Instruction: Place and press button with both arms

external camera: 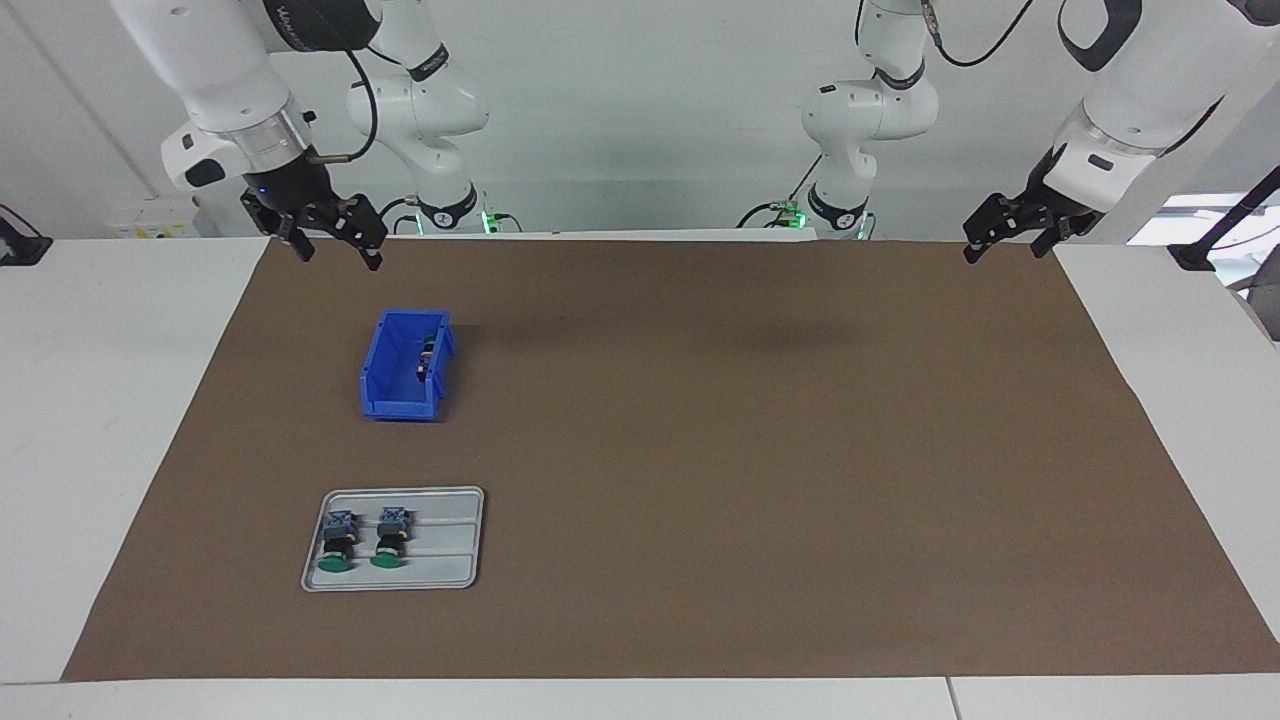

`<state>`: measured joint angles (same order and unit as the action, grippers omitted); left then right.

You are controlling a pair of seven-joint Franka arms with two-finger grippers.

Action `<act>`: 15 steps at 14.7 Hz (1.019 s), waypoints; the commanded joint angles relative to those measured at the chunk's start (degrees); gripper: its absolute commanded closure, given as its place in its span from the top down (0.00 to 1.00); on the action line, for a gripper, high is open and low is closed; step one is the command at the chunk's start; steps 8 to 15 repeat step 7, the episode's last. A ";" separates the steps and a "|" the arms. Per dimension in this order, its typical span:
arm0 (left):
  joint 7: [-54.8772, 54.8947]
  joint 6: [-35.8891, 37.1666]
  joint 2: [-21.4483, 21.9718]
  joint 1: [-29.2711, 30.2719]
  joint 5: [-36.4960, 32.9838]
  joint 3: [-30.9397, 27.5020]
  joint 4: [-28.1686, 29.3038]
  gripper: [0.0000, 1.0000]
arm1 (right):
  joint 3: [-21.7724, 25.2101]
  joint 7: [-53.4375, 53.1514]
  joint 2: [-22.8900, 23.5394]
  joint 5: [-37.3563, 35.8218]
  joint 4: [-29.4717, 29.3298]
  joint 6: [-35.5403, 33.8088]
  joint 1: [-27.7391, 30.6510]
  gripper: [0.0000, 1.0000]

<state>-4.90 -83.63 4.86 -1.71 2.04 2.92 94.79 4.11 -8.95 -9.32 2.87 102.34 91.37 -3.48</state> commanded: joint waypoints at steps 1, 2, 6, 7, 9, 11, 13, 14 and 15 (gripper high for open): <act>0.42 -0.40 1.12 0.75 0.69 0.16 1.36 1.00 | -0.41 9.00 -0.35 -0.76 -0.29 -1.02 0.58 0.99; 0.42 -0.40 1.12 0.75 0.69 0.16 1.36 1.00 | -0.50 12.26 -0.35 -0.76 -0.21 -1.28 0.41 0.99; 0.42 -0.40 1.21 0.75 0.69 0.16 1.36 1.00 | -0.15 14.32 -0.35 -0.14 -0.21 -1.29 0.75 0.99; 0.42 -0.40 1.12 0.75 0.69 0.16 1.36 1.00 | -0.06 14.31 -0.43 -0.14 -0.03 -1.46 0.76 0.99; 0.42 -0.40 1.12 0.75 0.69 0.16 1.36 1.00 | -0.06 14.31 -0.43 -0.14 -0.03 -1.46 0.76 0.99; 0.42 -0.40 1.12 0.75 0.69 0.16 1.36 1.00 | -0.06 14.31 -0.43 -0.14 -0.03 -1.46 0.76 0.99; 0.42 -0.40 1.12 0.75 0.69 0.16 1.36 1.00 | -0.06 14.31 -0.43 -0.14 -0.03 -1.46 0.76 0.99; 0.42 -0.40 1.12 0.75 0.69 0.16 1.36 1.00 | -0.06 14.31 -0.43 -0.14 -0.03 -1.46 0.76 0.99; 0.42 -0.40 1.12 0.75 0.69 0.16 1.36 1.00 | -0.06 14.31 -0.43 -0.14 -0.03 -1.46 0.76 0.99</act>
